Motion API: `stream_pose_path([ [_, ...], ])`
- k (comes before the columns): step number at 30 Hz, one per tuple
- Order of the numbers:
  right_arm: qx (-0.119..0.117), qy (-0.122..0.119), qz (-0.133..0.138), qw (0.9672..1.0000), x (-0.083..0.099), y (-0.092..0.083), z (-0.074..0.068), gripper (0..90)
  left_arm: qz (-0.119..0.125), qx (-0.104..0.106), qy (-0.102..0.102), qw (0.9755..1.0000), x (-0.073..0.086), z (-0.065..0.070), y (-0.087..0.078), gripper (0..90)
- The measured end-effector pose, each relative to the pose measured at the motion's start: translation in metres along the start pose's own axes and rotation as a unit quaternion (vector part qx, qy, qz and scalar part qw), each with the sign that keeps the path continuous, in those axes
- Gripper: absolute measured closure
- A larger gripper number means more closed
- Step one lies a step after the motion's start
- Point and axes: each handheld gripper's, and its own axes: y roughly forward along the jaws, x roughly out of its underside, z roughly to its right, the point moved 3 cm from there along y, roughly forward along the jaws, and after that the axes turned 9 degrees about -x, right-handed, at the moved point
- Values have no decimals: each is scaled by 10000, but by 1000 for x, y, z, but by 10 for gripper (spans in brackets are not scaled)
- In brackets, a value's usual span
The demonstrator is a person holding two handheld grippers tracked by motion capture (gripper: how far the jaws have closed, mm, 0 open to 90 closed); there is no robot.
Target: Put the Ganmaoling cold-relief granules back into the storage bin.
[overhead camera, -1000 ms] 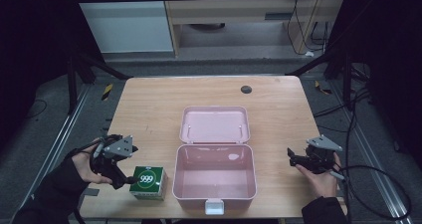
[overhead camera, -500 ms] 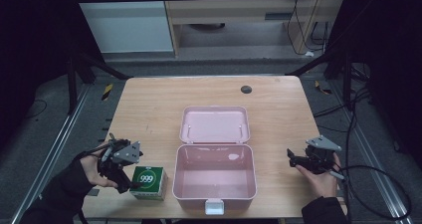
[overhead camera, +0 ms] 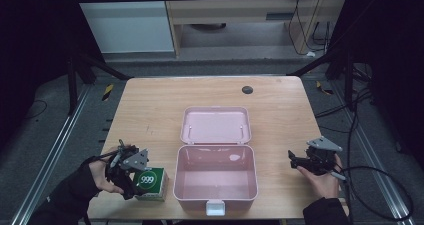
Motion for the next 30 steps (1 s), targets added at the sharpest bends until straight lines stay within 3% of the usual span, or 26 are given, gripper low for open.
stream_pose_path([
  [14, -22, 1, -66, 10000, 1, 2, 0, 36, -49, 16, -103, 9999, 8, 1, 11, 33],
  [23, -37, -42, -115, 9999, 2, 3, 0, 35, 6, -51, -510, 9987, 19, 2, 26, 35],
  [30, -42, -55, -127, 9999, 2, 3, -1, 35, -56, -16, -623, 9980, 25, -1, 34, 49],
])
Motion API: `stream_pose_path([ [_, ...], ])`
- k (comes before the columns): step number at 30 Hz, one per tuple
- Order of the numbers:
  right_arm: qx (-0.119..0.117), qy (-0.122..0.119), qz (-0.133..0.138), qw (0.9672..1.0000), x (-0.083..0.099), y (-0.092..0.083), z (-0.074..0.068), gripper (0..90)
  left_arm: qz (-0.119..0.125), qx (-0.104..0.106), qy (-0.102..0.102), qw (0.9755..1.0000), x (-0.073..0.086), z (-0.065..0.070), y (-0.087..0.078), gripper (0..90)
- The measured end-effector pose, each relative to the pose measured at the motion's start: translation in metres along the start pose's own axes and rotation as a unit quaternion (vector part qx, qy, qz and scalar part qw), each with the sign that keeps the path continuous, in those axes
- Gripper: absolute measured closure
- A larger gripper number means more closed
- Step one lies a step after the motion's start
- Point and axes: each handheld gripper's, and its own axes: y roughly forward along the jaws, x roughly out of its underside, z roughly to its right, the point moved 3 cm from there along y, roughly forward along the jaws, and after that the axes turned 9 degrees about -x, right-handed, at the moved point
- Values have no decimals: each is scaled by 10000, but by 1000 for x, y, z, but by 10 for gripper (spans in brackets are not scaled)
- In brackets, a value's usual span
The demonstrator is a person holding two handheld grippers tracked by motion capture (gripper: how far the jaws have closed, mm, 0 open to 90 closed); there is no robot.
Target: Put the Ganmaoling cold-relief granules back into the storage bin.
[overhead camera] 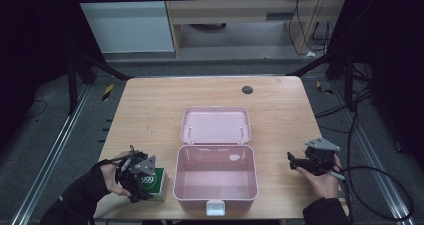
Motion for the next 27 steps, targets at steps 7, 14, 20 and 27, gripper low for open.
stream_pose_path([
  [7, 7, -21, -15, 10000, 0, 0, 0, 35, -69, 53, 31, 10000, 3, -2, 1, 81],
  [14, 6, -17, -14, 10000, 0, 0, 0, 37, -208, 84, 148, 9996, 0, -7, -5, 127],
  [20, 11, -3, -34, 10000, 1, 0, 1, 37, -263, 67, 135, 9995, -4, -6, -8, 134],
  [27, 1, 4, -34, 10000, 1, 0, 0, 39, -246, 83, 253, 9993, -16, -2, -22, 137],
])
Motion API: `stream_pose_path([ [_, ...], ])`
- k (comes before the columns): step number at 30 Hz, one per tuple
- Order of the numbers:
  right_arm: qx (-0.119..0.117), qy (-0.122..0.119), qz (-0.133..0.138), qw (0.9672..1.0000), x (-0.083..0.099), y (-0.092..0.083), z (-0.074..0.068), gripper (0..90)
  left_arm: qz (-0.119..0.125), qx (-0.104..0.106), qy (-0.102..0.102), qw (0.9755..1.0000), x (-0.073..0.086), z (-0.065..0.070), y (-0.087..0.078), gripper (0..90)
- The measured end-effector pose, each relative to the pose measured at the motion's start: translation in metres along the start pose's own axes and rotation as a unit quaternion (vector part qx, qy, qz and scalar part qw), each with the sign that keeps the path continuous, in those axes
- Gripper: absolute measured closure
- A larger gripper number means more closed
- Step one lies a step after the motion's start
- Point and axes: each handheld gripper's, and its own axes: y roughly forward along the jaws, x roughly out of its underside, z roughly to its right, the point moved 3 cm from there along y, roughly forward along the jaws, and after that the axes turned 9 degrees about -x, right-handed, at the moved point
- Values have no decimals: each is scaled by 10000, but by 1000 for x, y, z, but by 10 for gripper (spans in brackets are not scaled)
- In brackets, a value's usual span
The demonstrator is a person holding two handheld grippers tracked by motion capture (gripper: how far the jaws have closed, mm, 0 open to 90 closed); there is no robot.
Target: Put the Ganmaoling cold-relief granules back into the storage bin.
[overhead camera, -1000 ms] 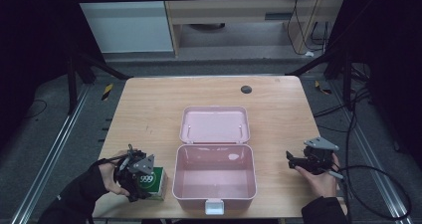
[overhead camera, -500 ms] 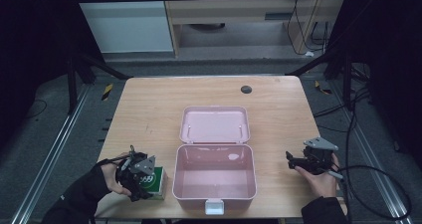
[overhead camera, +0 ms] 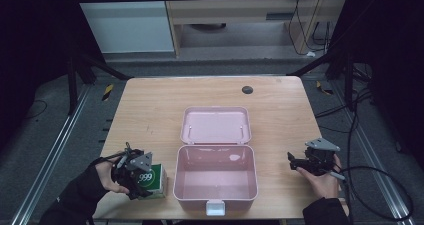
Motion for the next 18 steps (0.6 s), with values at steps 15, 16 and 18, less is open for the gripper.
stream_pose_path([
  [15, -5, -24, -23, 10000, 1, 0, 0, 39, 68, -68, 129, 9999, -30, 10, -28, 139],
  [16, -8, -19, -23, 10000, 1, 0, -1, 39, 72, -62, 145, 9998, -32, 11, -29, 139],
  [18, -13, -11, -19, 10000, 1, 0, -1, 39, 67, -65, 167, 9998, -34, 12, -31, 139],
])
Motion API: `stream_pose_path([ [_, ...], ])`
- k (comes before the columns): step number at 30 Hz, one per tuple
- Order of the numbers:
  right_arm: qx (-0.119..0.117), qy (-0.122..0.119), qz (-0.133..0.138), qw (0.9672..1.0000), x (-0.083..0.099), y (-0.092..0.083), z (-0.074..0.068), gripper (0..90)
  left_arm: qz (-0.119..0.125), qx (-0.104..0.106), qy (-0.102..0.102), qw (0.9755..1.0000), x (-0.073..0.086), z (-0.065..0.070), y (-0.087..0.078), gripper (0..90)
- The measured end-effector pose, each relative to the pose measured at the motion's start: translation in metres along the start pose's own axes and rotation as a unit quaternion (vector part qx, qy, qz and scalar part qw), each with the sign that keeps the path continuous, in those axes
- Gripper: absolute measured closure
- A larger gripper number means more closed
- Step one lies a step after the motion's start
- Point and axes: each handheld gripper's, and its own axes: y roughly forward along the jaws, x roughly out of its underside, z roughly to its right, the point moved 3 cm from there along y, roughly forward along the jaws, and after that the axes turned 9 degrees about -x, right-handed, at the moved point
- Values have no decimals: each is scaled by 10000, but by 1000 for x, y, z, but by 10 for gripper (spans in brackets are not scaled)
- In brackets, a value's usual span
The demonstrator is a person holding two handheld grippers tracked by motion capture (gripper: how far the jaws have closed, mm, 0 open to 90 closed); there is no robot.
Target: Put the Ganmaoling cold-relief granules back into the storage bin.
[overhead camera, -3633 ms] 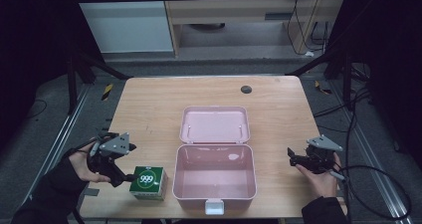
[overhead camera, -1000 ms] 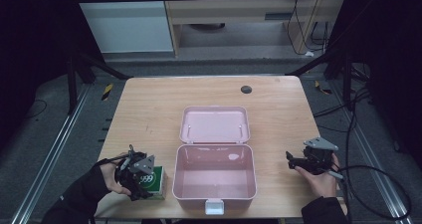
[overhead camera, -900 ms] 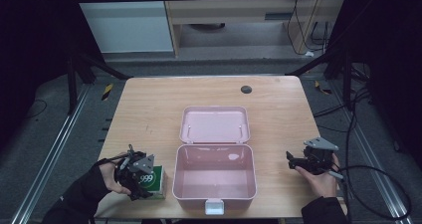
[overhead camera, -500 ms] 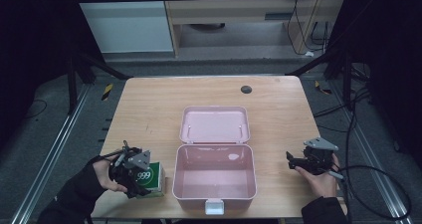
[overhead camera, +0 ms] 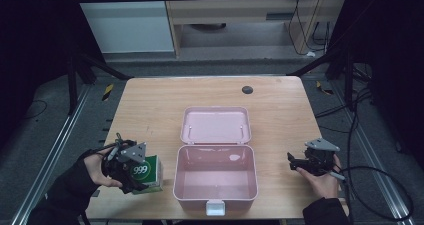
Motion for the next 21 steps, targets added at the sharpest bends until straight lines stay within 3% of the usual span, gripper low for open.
stream_pose_path([
  [10, -12, -47, -4, 10000, 0, 0, 0, 39, 75, -54, 33, 10000, -19, 12, -11, 140],
  [21, -18, -37, -4, 10000, 0, 0, 0, 39, 80, 5, 267, 9996, -38, 25, -25, 141],
])
